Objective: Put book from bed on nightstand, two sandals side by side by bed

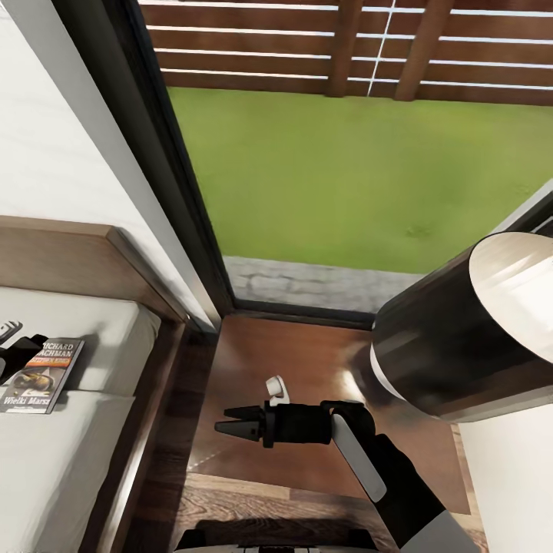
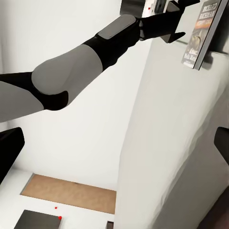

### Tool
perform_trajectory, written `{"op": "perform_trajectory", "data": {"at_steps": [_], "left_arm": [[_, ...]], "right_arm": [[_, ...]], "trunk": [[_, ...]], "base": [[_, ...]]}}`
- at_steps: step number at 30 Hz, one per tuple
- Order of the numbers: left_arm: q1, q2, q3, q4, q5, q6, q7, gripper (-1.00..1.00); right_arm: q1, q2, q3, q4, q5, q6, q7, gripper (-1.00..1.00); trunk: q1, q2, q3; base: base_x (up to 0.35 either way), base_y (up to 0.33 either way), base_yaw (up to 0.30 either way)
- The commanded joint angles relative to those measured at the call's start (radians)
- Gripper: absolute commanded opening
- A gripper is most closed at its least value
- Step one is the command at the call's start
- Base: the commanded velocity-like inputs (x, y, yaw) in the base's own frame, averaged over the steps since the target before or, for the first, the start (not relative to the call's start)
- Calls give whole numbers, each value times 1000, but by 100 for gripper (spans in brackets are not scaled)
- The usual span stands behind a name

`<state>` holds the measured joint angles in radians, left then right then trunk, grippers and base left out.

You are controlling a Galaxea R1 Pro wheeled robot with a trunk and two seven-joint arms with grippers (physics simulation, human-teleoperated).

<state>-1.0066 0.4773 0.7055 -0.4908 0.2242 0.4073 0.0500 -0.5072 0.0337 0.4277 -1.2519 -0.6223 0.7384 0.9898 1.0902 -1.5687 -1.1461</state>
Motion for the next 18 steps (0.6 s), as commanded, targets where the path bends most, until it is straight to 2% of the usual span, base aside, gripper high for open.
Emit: {"op": "perform_trajectory", "data": {"at_steps": [1,18], "left_arm": [[0,0,2,-2,10,6,5,100],[0,0,2,-2,10,5,5,100]], "right_arm": [[-1,0,0,0,-5,6,0,100],[-1,0,0,0,-5,6,0,100]], "trunk": [[0,0,0],[0,0,0]], "base": [[-1,-1,0],[0,0,0]]}}
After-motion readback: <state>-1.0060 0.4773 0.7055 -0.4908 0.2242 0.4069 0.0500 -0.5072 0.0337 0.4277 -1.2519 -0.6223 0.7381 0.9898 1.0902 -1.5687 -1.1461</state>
